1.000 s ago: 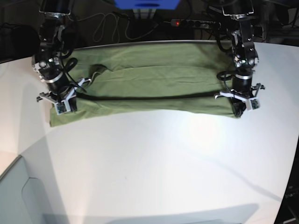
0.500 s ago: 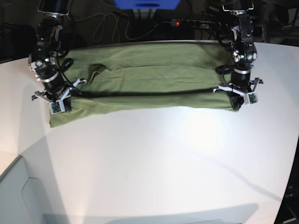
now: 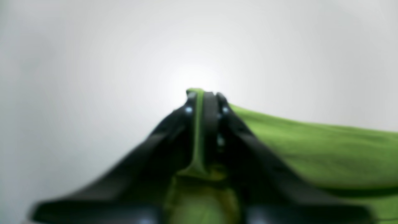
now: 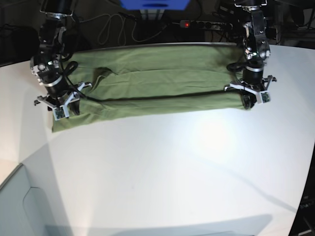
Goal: Fold the T-shirt properly
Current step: 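Open both grippers to release the folded edge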
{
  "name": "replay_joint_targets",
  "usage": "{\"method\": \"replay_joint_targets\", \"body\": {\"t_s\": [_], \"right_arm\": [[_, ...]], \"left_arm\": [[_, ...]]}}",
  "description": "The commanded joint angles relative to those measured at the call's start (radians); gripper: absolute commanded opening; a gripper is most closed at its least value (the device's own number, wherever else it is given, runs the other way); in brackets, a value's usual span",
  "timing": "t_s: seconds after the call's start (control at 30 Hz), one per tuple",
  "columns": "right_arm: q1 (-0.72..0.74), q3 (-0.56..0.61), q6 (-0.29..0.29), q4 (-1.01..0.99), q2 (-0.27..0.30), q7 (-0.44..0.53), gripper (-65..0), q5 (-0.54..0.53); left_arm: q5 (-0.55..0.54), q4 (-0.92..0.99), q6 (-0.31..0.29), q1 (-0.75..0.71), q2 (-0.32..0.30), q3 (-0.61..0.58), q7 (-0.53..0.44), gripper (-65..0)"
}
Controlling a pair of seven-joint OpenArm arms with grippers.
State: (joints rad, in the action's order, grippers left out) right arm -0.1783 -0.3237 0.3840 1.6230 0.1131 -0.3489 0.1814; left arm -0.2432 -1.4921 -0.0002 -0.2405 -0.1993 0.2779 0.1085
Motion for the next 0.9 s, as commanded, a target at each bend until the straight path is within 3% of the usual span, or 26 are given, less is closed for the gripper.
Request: {"method": "replay_joint_targets", "body": {"t_s": [0.0,0.07,0.2,0.37,0.5,0.6,0.73,0.87], "right_arm": [[0.009,-0.004,0.000,0.013,0.007,0.021,-36.7,-0.009],[0.009,-0.004,0.000,0.016,0.007,0.021,-29.5,-0.009],[0.010,-0.004,0.000,0.016,0.007,0.024,-20.7,-0.009],[0.016,-0.002,0.000,0.016,0.007,0.024,-19.9,-0.009],[0.018,-0.002,0.000,0.016,0.007,0.023,-19.9,-0.009],[0.018,-0.002,0.000,0.016,0.007,0.023,-19.9,-0.009],[0.018,-0.002,0.000,0.016,0.007,0.023,-19.9,-0.009],[0.018,-0.002,0.000,0.016,0.007,0.021,-19.9,-0.009]], "left_arm": [[-0.005,-0.026,0.002,0.008,-0.006,0.008,-0.026,-50.7],[-0.005,-0.028,0.007,-0.006,-0.004,0.011,-0.031,-47.6],[-0.006,-0.091,0.007,-0.049,-0.002,0.011,-0.031,-47.8],[-0.006,-0.160,0.009,-0.082,-0.004,0.014,-0.030,-47.8],[-0.005,-0.118,0.009,-0.023,-0.012,0.036,-0.023,-47.7],[-0.005,-0.086,0.009,0.049,-0.013,0.030,0.102,-46.8],[-0.005,-0.086,0.002,0.126,-0.004,0.042,0.268,-34.7],[-0.005,-0.084,0.002,0.145,-0.004,0.033,0.288,-28.7]]}}
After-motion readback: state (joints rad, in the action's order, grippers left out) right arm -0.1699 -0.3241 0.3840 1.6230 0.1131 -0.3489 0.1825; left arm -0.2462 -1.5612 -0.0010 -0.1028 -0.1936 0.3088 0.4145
